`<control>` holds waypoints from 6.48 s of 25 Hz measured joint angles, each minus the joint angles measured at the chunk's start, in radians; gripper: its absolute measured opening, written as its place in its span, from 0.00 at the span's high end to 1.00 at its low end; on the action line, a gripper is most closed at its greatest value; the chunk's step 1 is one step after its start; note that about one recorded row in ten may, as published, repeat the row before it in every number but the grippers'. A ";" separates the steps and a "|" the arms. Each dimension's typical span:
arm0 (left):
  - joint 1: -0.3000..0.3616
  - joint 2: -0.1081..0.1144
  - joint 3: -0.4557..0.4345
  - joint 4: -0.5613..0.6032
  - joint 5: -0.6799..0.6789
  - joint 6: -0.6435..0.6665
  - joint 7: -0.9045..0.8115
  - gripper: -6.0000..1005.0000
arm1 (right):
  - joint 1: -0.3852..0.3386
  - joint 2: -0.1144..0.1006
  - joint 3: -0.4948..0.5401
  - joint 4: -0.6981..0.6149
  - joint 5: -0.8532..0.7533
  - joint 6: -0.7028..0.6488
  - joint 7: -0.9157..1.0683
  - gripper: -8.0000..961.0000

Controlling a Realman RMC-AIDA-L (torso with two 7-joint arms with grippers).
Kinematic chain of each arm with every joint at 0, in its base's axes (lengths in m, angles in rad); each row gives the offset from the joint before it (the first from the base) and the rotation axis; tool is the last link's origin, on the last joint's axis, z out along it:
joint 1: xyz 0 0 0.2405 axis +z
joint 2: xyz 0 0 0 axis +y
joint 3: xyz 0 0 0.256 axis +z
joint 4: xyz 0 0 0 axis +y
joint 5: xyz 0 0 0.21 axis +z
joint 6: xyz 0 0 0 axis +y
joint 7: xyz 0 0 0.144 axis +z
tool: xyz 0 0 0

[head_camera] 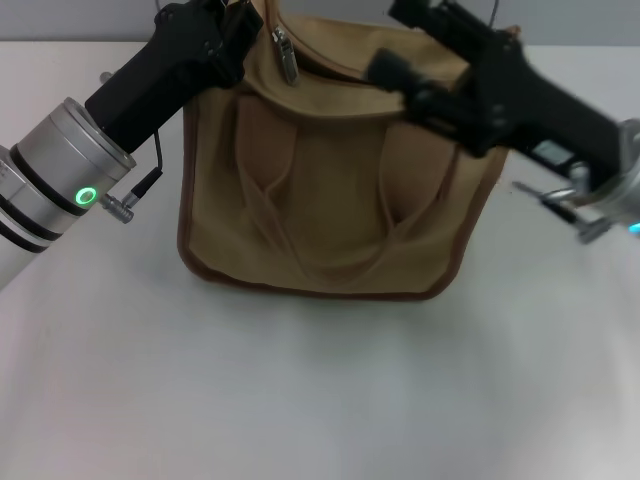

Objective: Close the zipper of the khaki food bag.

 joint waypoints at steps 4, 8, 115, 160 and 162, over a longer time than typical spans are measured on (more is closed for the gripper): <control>-0.003 0.000 0.000 -0.003 0.000 0.004 -0.001 0.97 | 0.017 0.023 -0.011 -0.203 0.002 -0.068 0.278 0.15; -0.005 0.000 0.005 -0.006 0.000 0.011 -0.001 0.97 | 0.048 0.024 -0.088 -0.283 0.004 -0.025 0.454 0.15; -0.029 0.000 0.000 -0.011 0.000 -0.013 0.002 0.97 | 0.031 0.024 -0.282 -0.213 0.111 0.253 0.376 0.99; -0.050 0.000 -0.002 -0.009 -0.012 -0.010 -0.004 0.97 | 0.030 0.027 -0.424 -0.276 0.228 0.253 0.414 0.53; -0.052 0.000 -0.002 -0.009 -0.012 -0.012 -0.004 0.97 | 0.029 0.026 -0.425 -0.281 0.238 0.255 0.415 0.53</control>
